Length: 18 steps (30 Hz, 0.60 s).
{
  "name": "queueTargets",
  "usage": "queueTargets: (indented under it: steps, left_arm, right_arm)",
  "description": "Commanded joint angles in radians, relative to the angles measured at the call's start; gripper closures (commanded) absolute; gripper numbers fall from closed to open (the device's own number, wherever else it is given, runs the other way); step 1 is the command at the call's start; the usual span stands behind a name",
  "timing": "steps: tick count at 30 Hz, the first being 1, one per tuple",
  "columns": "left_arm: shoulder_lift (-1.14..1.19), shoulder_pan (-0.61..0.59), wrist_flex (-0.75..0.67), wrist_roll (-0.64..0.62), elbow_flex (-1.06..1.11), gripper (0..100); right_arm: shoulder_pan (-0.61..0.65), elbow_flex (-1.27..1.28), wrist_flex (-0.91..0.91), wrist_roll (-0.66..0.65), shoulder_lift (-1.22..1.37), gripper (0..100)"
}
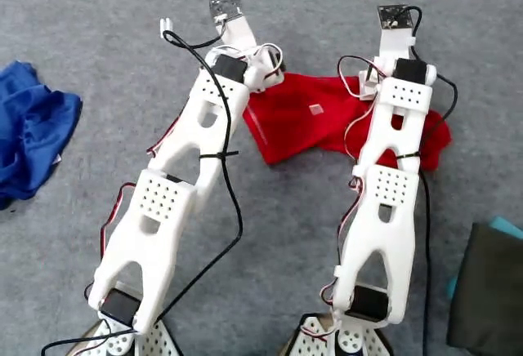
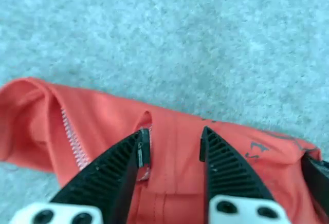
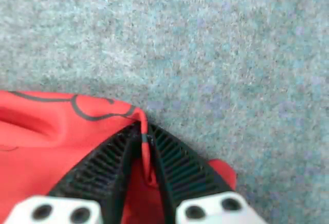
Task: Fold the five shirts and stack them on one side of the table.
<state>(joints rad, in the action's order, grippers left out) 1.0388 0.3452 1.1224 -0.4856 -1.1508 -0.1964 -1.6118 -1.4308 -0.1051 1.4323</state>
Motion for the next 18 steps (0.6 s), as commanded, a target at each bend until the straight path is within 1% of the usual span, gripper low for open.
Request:
queueTargets:
  steps: [1, 5, 9, 12, 18]
  left_arm:
    - [-0.027, 0.006, 0.149, -0.006, -0.129, 82]
    - [-0.022, 0.021, 0.354, -0.011, -0.249, 82]
    - [-0.021, 0.055, 0.488, -0.031, -0.285, 82]
    - [-0.016, 0.086, 0.493, -0.032, -0.276, 82]
    - [0.081, 0.127, 0.342, 0.023, -0.203, 82]
  right_arm:
    - [-0.021, -0.051, 0.026, 0.005, -0.021, 99.3]
    - [-0.022, -0.051, 0.026, 0.008, -0.022, 99.3]
    - [-0.024, -0.051, 0.026, 0.009, -0.022, 99.3]
    - [-0.024, -0.051, 0.026, 0.009, -0.022, 99.3]
    - [-0.025, -0.051, 0.026, 0.009, -0.022, 99.3]
